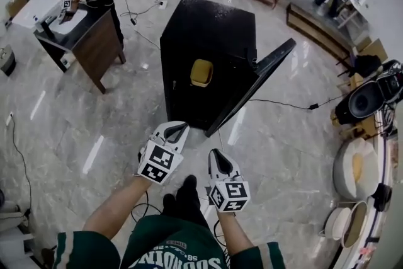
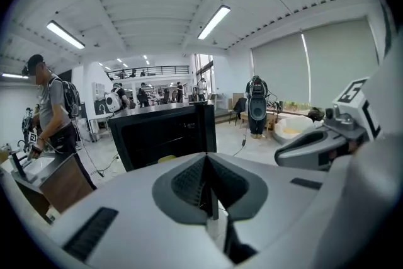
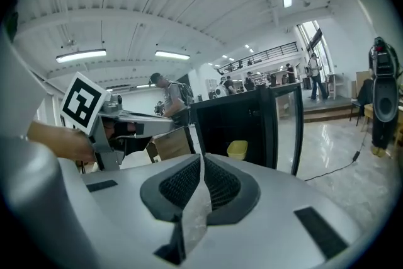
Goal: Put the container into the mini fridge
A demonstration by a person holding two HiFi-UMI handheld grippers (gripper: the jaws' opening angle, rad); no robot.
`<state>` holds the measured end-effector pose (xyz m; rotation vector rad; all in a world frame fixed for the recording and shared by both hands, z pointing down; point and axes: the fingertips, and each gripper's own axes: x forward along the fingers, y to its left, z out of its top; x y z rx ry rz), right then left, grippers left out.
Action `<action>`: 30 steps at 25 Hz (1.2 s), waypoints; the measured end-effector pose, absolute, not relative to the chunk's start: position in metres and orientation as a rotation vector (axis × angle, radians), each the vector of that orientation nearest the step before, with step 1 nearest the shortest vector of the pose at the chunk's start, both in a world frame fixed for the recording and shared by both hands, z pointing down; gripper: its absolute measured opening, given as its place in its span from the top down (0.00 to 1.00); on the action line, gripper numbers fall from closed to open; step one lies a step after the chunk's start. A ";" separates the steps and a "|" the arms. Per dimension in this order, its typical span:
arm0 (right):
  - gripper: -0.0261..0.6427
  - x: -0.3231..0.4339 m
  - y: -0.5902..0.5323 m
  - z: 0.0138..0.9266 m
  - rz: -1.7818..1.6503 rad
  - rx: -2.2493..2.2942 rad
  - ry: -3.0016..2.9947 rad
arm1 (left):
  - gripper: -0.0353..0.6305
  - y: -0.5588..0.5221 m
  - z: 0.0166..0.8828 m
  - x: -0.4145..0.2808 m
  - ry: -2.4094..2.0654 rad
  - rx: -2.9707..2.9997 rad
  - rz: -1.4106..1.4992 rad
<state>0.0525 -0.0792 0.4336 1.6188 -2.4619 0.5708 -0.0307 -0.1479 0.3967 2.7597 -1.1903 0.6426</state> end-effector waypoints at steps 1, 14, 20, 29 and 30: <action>0.91 0.051 -0.074 0.430 0.582 1.624 -2.470 | 0.93 -0.137 0.395 -0.031 -1.182 2.771 0.649; 0.91 0.016 0.003 0.399 0.518 1.544 -2.594 | 0.93 -0.021 0.382 -0.073 -1.218 2.737 0.558; 0.91 0.006 0.016 0.385 0.454 1.532 -2.598 | 0.93 -0.003 0.370 -0.075 -1.193 2.782 0.535; 0.91 0.001 0.021 0.382 0.426 1.532 -2.599 | 0.93 0.002 0.372 -0.095 -1.204 2.780 0.520; 0.91 0.002 0.021 0.382 0.419 1.530 -2.597 | 0.93 0.002 0.373 -0.097 -1.206 2.781 0.515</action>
